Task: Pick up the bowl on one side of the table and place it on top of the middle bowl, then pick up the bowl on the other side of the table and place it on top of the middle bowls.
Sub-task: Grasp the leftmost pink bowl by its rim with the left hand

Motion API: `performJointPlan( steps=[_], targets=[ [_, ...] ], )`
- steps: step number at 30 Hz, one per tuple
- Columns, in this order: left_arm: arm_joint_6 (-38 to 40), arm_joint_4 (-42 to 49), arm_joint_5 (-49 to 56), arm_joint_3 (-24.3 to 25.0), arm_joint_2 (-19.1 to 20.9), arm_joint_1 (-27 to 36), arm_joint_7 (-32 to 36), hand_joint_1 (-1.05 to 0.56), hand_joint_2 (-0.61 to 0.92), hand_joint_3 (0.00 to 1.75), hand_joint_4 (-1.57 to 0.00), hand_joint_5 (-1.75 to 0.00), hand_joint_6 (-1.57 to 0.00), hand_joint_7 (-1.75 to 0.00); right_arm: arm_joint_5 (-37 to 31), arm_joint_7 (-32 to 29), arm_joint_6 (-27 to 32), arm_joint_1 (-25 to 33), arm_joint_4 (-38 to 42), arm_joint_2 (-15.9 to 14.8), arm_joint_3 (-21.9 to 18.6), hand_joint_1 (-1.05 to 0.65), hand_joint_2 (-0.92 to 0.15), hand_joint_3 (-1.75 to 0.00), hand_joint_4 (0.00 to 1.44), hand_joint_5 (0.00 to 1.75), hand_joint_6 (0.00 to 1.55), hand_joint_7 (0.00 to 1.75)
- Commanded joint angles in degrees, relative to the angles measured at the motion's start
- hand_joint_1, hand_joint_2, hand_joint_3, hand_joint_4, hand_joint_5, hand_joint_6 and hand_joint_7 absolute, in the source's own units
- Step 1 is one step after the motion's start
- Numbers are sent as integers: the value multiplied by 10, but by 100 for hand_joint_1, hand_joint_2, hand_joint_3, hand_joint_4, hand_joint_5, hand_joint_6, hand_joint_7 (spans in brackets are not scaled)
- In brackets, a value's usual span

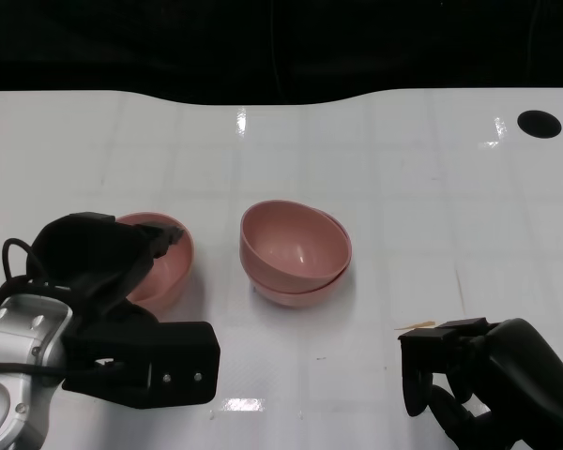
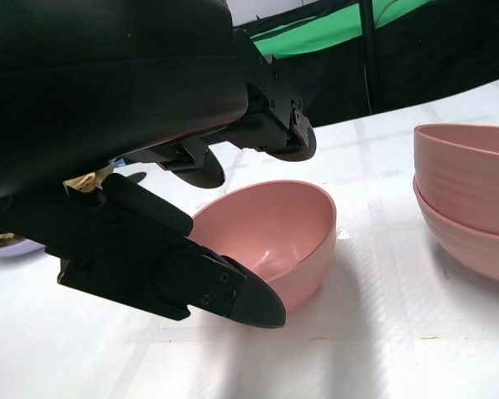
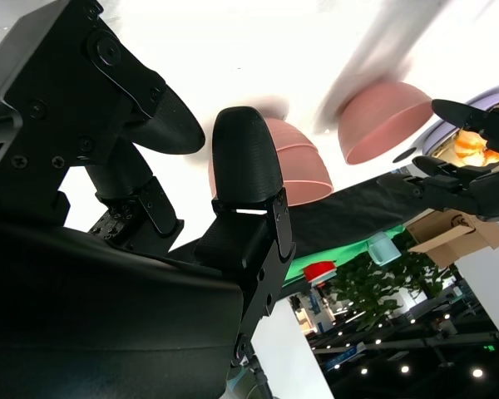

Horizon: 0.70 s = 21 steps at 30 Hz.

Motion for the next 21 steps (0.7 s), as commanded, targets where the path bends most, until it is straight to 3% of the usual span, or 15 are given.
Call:
performJointPlan(
  steps=[1,21],
  targets=[
    [8,22,2,-8,13,-14,-6,-65,89,0,-49,-20,-40,0,6,3,5,-2,-6,-1,-8,-6,-13,-164,98,175,85,157],
    [14,214,23,-108,-3,-96,33,-65,92,8,-64,-15,-47,-2,1,4,7,-1,-13,-3,-10,-6,-14,-163,99,175,85,156]
  ],
)
